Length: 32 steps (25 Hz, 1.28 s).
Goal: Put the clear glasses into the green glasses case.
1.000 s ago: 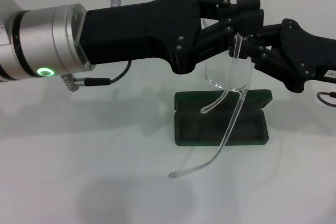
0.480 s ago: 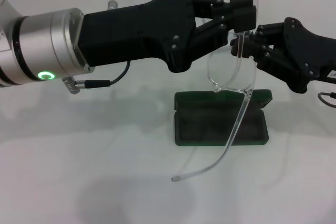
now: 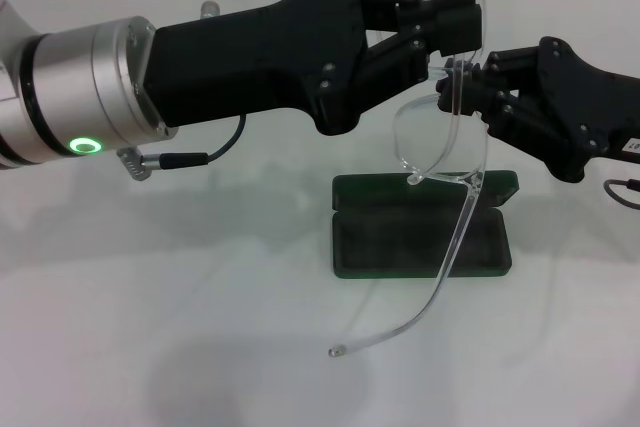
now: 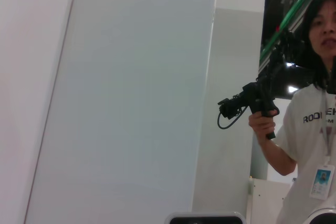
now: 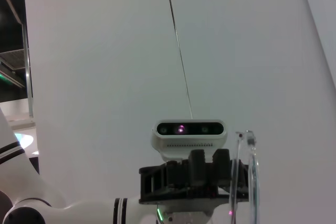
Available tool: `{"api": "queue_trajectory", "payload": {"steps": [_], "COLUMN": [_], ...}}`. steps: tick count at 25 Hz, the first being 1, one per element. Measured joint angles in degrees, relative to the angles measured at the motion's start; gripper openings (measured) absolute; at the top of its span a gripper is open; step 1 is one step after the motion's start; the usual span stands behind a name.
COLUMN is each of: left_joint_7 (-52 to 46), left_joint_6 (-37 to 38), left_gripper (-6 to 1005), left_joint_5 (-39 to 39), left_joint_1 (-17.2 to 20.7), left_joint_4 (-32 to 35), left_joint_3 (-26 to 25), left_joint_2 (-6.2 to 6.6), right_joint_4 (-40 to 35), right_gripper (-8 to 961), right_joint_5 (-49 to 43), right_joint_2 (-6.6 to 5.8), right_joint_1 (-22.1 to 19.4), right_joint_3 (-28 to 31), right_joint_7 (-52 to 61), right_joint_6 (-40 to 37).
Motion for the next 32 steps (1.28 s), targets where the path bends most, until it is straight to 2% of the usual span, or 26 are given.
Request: {"api": "queue_trajectory", "payload": {"steps": [20, 27, 32], "left_joint_7": [-0.2, -1.7, -2.9], "left_joint_6": [1.9, 5.4, 7.9], "left_gripper": [131, 126, 122], "left_joint_5": [0.0, -0.2, -0.2], "left_joint_1": [0.0, 0.4, 0.7], "left_joint_4": [-0.5, -0.2, -0.3], "left_joint_3": [-0.5, -3.5, -7.5], "left_joint_2": [0.09, 0.17, 0.18], "right_joint_4": [0.0, 0.1, 0.1], "right_gripper": [78, 77, 73], "right_joint_5": [3.8, 6.5, 8.9], "right_joint_2": [0.01, -0.18, -0.26], "right_joint_1": [-1.5, -2.9, -3.8], "right_joint_3": [0.0, 0.5, 0.6], "right_joint_7": [-1.0, -1.5, -2.4], "right_joint_6": [-0.4, 1.0, 1.2]}}
